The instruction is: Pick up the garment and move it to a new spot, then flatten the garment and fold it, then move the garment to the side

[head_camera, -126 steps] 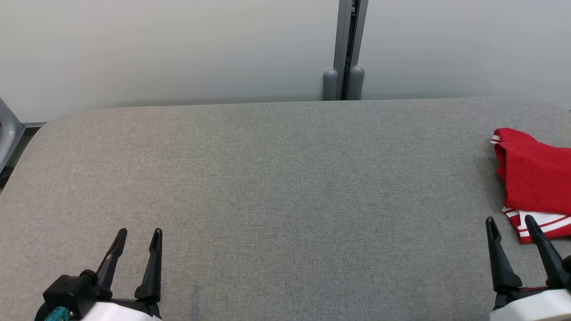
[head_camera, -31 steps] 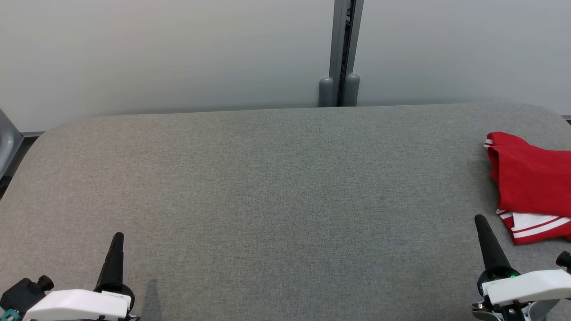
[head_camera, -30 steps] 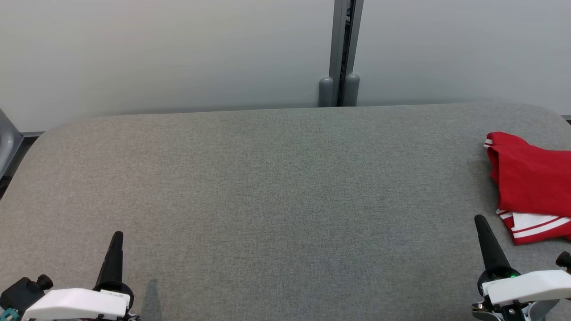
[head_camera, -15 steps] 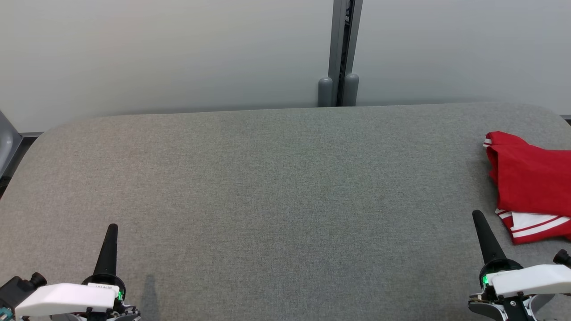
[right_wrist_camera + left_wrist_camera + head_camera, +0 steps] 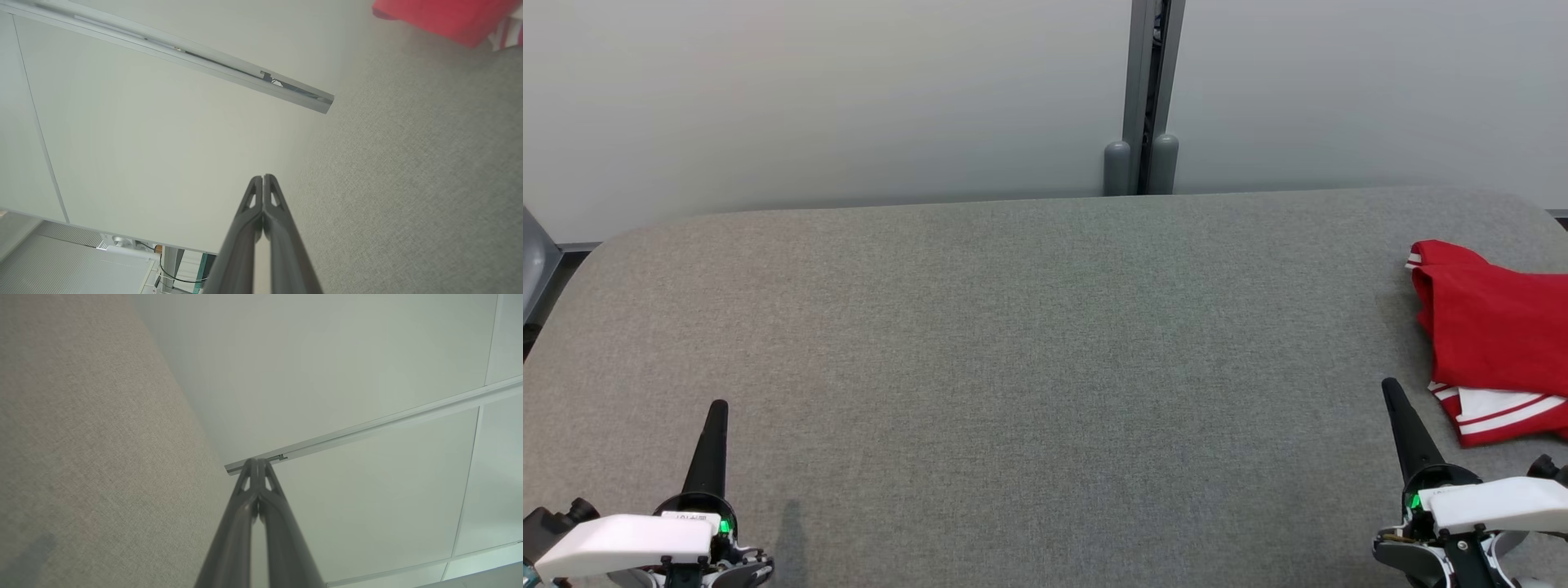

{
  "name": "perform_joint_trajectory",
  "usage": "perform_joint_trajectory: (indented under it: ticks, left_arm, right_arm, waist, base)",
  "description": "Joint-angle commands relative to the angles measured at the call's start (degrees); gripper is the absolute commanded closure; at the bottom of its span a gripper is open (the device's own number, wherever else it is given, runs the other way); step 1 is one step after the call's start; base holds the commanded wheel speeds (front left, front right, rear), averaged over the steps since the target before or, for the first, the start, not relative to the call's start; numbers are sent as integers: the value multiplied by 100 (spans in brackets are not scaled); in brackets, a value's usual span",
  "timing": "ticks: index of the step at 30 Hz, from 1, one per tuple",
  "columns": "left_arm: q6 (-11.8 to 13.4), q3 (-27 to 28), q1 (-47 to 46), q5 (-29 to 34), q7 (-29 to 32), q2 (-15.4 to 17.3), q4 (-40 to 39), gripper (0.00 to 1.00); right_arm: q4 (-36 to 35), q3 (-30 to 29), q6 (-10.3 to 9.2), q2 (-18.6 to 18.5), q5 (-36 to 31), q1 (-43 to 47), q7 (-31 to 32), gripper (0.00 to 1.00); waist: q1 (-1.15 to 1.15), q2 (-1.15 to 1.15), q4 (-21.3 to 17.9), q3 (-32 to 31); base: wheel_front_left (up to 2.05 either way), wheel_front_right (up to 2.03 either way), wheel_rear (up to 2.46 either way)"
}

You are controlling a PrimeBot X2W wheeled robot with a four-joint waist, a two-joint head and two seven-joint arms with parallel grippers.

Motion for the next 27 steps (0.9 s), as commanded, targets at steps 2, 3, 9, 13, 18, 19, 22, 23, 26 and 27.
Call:
perform_joint_trajectory:
  ticks: [2, 3, 9, 13, 18, 19, 22, 23, 26, 27]
  left_arm:
    - [-41, 69, -125, -145, 45, 9, -16, 100]
    - [-46, 81, -134, -187, 54, 3, -12, 100]
    - [-83, 154, -186, -415, 114, -31, 12, 100]
    - [-94, 195, -219, -568, 161, -53, 25, 100]
    - [-117, 249, -225, -739, 215, -74, 45, 100]
    - [-119, 256, -224, -778, 216, -77, 50, 100]
    - [-135, 289, -250, -884, 246, -83, 61, 100]
    - [-132, 301, -258, -919, 259, -86, 63, 100]
    - [-151, 344, -286, -1042, 294, -103, 78, 100]
    - [-151, 353, -295, -1076, 304, -106, 83, 100]
  right_arm:
    - [18, -15, 0, -64, 180, -120, 32, 100]
    - [31, -10, 0, -64, 233, -129, 36, 100]
    - [95, 8, 0, -68, 516, -169, 50, 100]
    - [132, 22, 0, -70, 698, -222, 63, 100]
    - [190, 37, 0, -73, 925, -267, 76, 100]
    - [204, 40, 0, -73, 966, -270, 80, 100]
    - [242, 50, 0, -74, 1089, -283, 92, 100]
    - [250, 53, 0, -75, 1130, -298, 96, 100]
    - [280, 65, 0, -78, 1297, -337, 106, 100]
    - [288, 68, 0, -78, 1338, -344, 100, 100]
  waist:
    - [0, 0, -2, 0]
    - [0, 0, -2, 0]
    - [0, 0, -7, 1]
    - [0, 0, -10, 1]
    - [0, 0, -13, 1]
    - [0, 0, -14, 1]
    - [0, 0, -16, 2]
    - [0, 0, -17, 2]
    - [0, 0, -20, 2]
    - [0, 0, -21, 2]
  base:
    - [0, 0, 0]
    - [0, 0, 0]
    - [0, 0, 0]
    - [0, 0, 0]
    - [0, 0, 0]
    - [0, 0, 0]
    - [0, 0, 0]
    - [0, 0, 0]
    - [0, 0, 0]
    - [0, 0, 0]
